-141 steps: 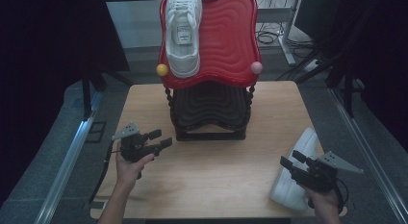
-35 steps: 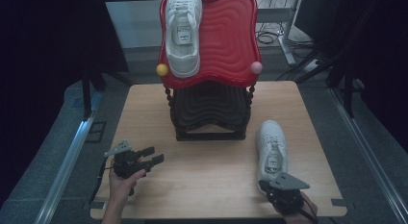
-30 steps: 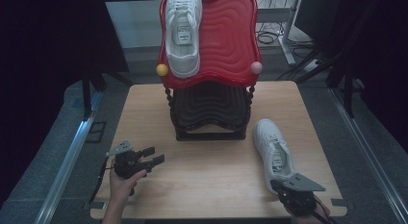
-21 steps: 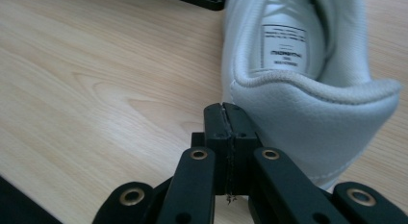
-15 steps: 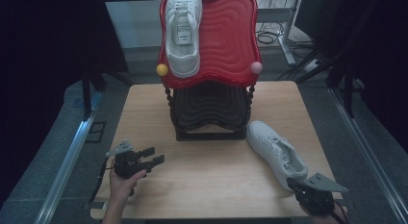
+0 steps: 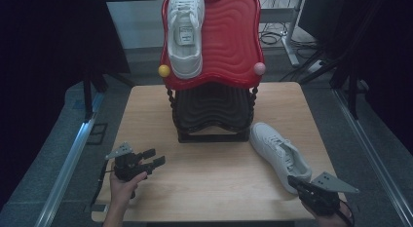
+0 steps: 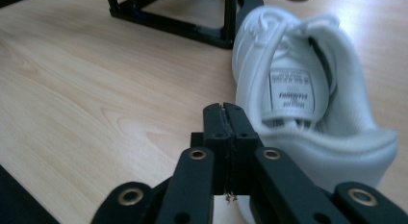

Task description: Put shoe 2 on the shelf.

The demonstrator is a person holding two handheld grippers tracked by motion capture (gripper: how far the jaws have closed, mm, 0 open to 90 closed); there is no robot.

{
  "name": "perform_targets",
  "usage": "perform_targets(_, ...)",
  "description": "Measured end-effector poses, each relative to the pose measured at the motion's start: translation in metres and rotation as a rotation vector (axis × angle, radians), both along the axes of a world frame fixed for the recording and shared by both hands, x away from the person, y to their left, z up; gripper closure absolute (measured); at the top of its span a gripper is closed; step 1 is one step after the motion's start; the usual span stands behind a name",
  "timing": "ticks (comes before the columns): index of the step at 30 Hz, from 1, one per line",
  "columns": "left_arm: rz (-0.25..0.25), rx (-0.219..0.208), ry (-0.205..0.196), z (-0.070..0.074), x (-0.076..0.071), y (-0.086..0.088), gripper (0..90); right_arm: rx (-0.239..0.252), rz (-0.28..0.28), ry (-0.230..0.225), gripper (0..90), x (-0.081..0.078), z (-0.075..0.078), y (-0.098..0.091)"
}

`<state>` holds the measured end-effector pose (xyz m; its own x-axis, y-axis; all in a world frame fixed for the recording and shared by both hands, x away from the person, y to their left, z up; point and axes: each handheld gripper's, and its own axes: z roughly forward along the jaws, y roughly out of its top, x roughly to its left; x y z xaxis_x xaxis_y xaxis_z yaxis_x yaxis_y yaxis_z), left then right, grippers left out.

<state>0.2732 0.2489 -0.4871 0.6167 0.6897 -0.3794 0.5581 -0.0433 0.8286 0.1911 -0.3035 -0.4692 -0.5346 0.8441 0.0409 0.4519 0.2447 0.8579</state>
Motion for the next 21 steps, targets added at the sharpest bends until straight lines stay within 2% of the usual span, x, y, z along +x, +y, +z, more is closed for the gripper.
perform_targets(1, -0.004, -0.004, 0.002, 0.000, 0.000, 0.000, 35.5, 0.005, -0.002, -0.014, 76.8, 0.002, 0.003, -0.001)
perform_targets(3, -0.018, -0.016, 0.010, -0.001, 0.000, -0.002, 35.5, 0.014, -0.019, -0.034, 72.4, 0.007, 0.008, -0.003)
perform_targets(4, -0.023, -0.015, 0.011, -0.001, 0.001, -0.003, 35.5, 0.034, -0.037, -0.041, 66.8, 0.015, 0.013, -0.009)
perform_targets(6, -0.027, -0.014, 0.014, -0.002, 0.001, -0.005, 35.5, 0.043, -0.041, -0.043, 64.4, 0.018, 0.015, -0.011)
perform_targets(11, -0.034, -0.013, 0.022, -0.004, 0.000, -0.007, 35.6, 0.110, -0.076, -0.054, 54.6, 0.036, 0.021, -0.029)
perform_targets(18, -0.049, -0.015, 0.032, -0.007, 0.001, -0.013, 35.9, 0.079, -0.133, -0.025, 48.6, 0.060, 0.018, -0.047)
perform_targets(21, -0.047, -0.003, 0.035, -0.008, 0.002, -0.013, 35.9, 0.080, -0.125, -0.003, 47.7, 0.069, 0.012, -0.050)
